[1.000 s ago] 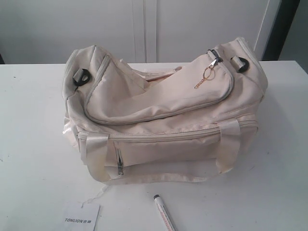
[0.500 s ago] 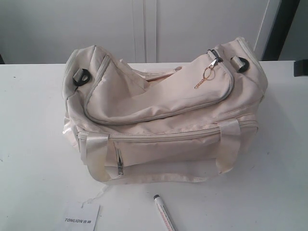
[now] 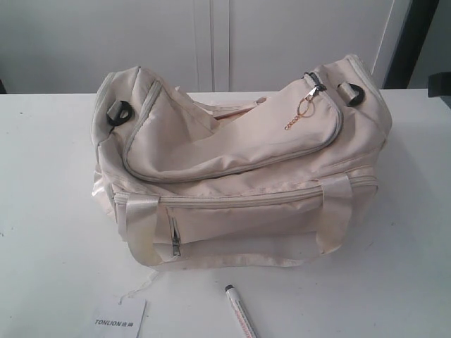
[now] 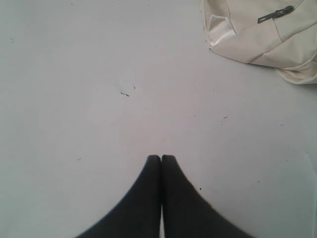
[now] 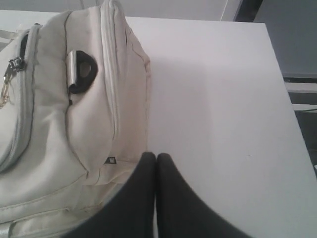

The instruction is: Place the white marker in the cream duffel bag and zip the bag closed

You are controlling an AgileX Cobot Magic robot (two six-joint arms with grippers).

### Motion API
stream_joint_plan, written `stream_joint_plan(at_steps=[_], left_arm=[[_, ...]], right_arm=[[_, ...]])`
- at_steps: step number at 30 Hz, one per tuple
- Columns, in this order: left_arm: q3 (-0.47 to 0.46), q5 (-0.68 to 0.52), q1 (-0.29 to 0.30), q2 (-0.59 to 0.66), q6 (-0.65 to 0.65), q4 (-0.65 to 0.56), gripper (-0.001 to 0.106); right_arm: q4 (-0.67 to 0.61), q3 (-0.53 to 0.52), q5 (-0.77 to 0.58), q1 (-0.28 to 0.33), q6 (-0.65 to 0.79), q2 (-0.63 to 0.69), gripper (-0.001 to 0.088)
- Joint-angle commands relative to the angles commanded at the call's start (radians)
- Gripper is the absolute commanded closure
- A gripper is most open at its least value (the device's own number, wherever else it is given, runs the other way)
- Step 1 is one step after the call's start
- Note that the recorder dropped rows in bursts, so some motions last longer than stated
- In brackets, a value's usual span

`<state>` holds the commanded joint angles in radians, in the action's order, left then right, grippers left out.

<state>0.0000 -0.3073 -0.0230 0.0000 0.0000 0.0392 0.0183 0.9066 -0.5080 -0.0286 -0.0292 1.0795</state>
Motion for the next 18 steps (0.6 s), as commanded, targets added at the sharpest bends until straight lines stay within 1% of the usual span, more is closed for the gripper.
stream_joint_plan(at_steps=[4, 12, 18], left_arm=[[0.000, 0.000, 0.000, 0.000, 0.000, 0.000, 0.105], [0.000, 0.000, 0.000, 0.000, 0.000, 0.000, 0.105], [0.000, 0.000, 0.000, 0.000, 0.000, 0.000, 0.105]], right_arm=[[0.000, 0.025, -0.011, 0.000, 0.000, 0.013, 0.0868], [-0.018, 0.182, -0.110, 0.000, 0.007, 0.124, 0.0868], [-0.026, 0.262, -0.148, 0.000, 0.029, 0.210, 0.0868]])
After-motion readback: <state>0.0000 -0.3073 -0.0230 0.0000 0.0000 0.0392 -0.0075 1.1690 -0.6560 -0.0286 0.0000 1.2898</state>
